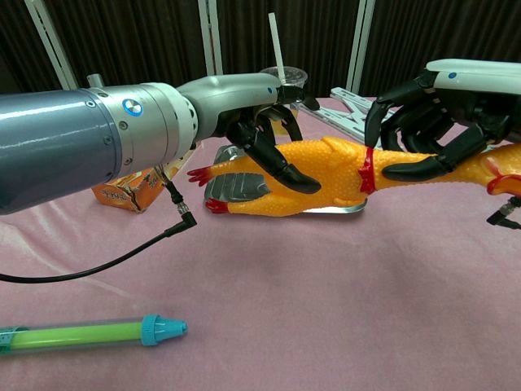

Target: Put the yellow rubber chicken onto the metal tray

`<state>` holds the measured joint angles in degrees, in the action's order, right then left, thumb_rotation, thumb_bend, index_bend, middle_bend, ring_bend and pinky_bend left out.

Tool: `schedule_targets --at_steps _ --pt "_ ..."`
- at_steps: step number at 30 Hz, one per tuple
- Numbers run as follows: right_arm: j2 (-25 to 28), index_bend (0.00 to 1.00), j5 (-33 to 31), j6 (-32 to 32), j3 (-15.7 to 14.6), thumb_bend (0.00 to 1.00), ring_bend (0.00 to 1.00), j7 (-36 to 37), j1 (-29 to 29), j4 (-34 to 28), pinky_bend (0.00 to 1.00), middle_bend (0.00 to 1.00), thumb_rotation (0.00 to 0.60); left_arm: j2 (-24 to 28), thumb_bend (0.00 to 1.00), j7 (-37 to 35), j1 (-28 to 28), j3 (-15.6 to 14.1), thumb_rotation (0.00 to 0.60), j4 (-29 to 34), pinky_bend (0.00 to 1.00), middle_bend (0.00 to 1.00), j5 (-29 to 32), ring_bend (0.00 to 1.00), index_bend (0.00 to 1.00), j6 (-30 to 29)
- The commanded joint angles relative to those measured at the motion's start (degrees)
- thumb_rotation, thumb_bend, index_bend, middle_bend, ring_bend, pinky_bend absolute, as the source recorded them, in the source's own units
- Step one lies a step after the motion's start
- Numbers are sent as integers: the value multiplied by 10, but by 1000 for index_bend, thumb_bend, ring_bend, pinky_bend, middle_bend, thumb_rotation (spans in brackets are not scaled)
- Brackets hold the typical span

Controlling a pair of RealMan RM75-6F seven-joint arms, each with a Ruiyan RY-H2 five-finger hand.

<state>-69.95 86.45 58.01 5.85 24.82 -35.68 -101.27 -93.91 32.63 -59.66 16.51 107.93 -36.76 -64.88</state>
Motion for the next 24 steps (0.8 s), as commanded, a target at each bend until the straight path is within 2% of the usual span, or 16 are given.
schedule_targets --at_steps 1,6,10,12,14,17,19,22,24 --pt "-1 836 0 0 0 504 748 1 0 1 846 682 600 0 0 0 0 0 480 0 325 261 -1 379 100 -1" --pt "-1 836 1 1 -1 506 748 3 0 1 846 682 600 -1 22 0 -2 0 481 -3 325 269 1 379 178 -1" --pt "0 836 3 2 -1 505 748 4 0 -1 846 682 600 -4 182 3 -5 -1 481 -5 326 323 5 383 292 1" --pt "1 836 3 3 -1 506 748 5 0 -1 846 682 600 -6 293 7 -7 -3 479 -7 326 403 4 410 392 1" --pt "1 836 4 3 -1 507 748 7 0 -3 846 682 600 -9 436 10 -9 -5 475 -9 326 559 3 486 554 -2" --pt "2 836 6 5 -2 508 748 9 0 -2 846 682 600 -14 577 12 -9 -6 524 -11 333 706 -5 574 704 -8" --pt "3 836 6 5 -2 509 748 11 1 -2 846 683 600 -16 631 11 -8 -7 552 -13 338 776 -11 615 777 -11" --pt "2 836 7 6 -2 510 749 14 1 1 846 684 600 -20 644 7 -5 -9 592 -16 344 851 -22 661 859 -16" --pt "2 836 8 6 -3 510 749 16 1 2 846 684 600 -24 645 2 -3 -9 600 -19 347 865 -28 669 882 -19"
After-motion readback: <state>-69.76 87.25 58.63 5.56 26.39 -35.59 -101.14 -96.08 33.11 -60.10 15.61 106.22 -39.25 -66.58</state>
